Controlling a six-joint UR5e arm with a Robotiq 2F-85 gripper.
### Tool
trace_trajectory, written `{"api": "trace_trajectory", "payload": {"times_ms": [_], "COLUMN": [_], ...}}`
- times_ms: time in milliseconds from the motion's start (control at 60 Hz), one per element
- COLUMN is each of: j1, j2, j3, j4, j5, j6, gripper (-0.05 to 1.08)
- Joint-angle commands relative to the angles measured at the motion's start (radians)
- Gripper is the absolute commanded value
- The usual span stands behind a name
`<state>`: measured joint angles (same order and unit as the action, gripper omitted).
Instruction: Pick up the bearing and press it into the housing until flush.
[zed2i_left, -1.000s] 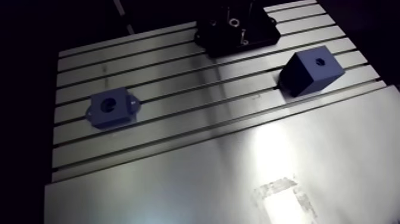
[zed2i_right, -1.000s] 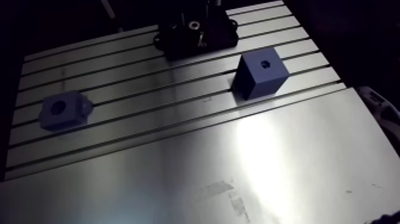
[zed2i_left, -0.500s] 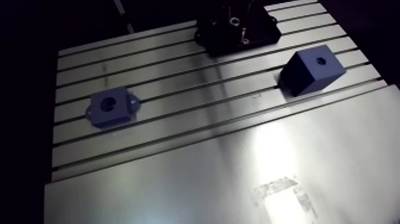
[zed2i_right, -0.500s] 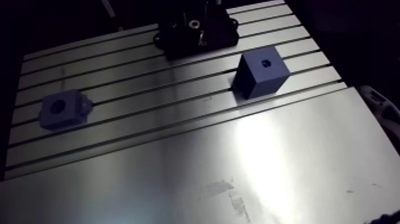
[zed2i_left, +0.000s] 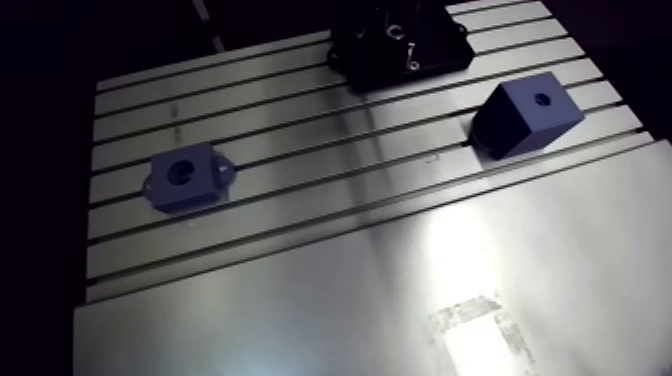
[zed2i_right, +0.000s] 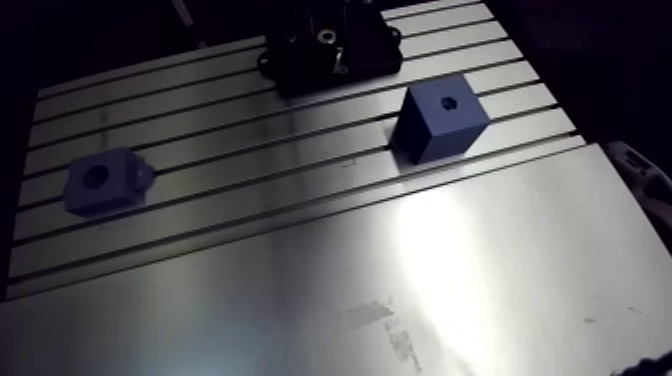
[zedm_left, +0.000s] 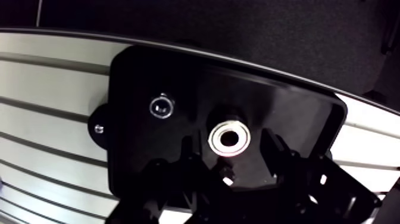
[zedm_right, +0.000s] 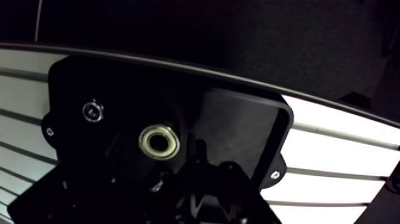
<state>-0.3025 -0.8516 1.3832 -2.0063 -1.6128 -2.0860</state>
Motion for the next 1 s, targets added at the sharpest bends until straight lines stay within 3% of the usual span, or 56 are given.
{"api": "trace_trajectory", "payload": {"times_ms": [17, 1000], "j1": [0.0, -0.002], "j2": [0.003, 0.009], "j3": [-0.003, 0.001], "j4": [-0.001, -0.001], "j5": [0.0, 0.0], "j6": [0.0, -0.003], "gripper": [0.41, 0.46]}}
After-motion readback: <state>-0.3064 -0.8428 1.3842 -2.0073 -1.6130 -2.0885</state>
